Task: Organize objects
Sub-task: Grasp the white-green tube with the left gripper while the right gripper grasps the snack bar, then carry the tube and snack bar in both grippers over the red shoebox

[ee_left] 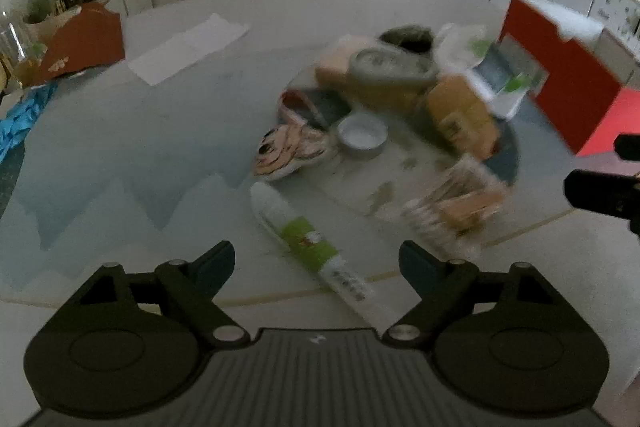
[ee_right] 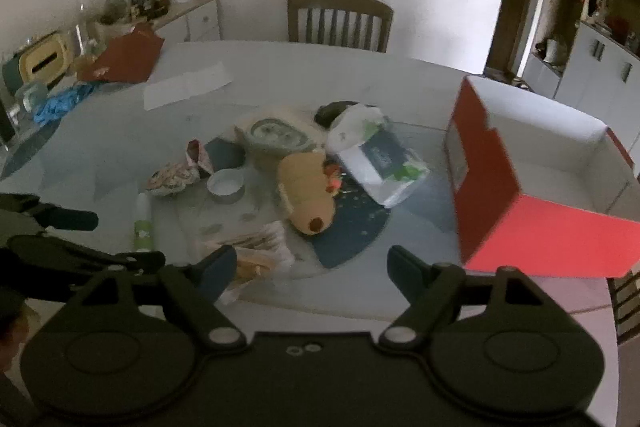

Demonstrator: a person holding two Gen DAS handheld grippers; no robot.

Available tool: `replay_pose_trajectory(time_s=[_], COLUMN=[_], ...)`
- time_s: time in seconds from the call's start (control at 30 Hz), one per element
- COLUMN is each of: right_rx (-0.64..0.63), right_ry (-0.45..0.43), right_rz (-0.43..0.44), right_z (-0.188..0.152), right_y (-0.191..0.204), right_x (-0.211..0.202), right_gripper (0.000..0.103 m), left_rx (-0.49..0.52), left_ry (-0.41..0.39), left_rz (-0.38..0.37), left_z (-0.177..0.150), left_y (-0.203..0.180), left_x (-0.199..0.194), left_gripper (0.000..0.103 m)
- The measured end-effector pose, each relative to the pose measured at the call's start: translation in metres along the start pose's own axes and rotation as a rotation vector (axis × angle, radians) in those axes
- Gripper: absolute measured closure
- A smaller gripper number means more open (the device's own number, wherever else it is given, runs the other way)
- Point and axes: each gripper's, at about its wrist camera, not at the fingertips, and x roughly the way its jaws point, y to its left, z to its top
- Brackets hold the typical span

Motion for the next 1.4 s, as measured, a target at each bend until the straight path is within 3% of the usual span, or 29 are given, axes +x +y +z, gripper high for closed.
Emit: replay_pose_trajectory(time_s=[0.3,0.37,0.5,0.57,0.7,0.9,1.17,1.2,1.33,1.4], right_rx=[-0.021,-0.021,-0.019,-0.018,-0.015,-0.028,-0.035,-0.036,-0.048,-0.041], right_ry=[0.083,0.100,0.131,0.143,0.173,0.180,0.167,0.164,0.148,0.162], right_rz=[0.034,0.045,0.074,0.088,0.092,0.079,0.076,0.077,0.066,0.063], right_z=[0.008,0.010,0.011,0.011,0.010,0.011,0.014,0.015,0.018,0.019], right_y=[0.021,0.025,0.032,0.034,0.037,0.042,0.043,0.043,0.044,0.042], right_x=[0.036,0.042,0.053,0.056,0.064,0.068,0.062,0.061,0.055,0.056], right_gripper=[0.025,0.028,0.032,0.033,0.041,0.047,0.056,0.058,0.089,0.090], left_rx=[0.024,0.029,0.048,0.057,0.065,0.058,0.041,0.037,0.040,0.046], left_ry=[0.050,0.062,0.049,0.041,0.031,0.033,0.047,0.047,0.033,0.025], left_rz=[-0.036,-0.043,-0.053,-0.053,-0.056,-0.068,-0.113,-0.123,-0.156,-0.168], left_z=[0.003,0.002,0.003,0.002,0.005,0.009,0.009,0.010,0.012,0.013], left_y=[0.012,0.014,0.016,0.017,0.021,0.028,0.040,0.041,0.044,0.043], left_x=[0.020,0.024,0.025,0.025,0.023,0.023,0.022,0.021,0.015,0.013], left_gripper=[0.016,0.026,0.028,0.034,0.058,0.080,0.083,0.083,0.083,0.083])
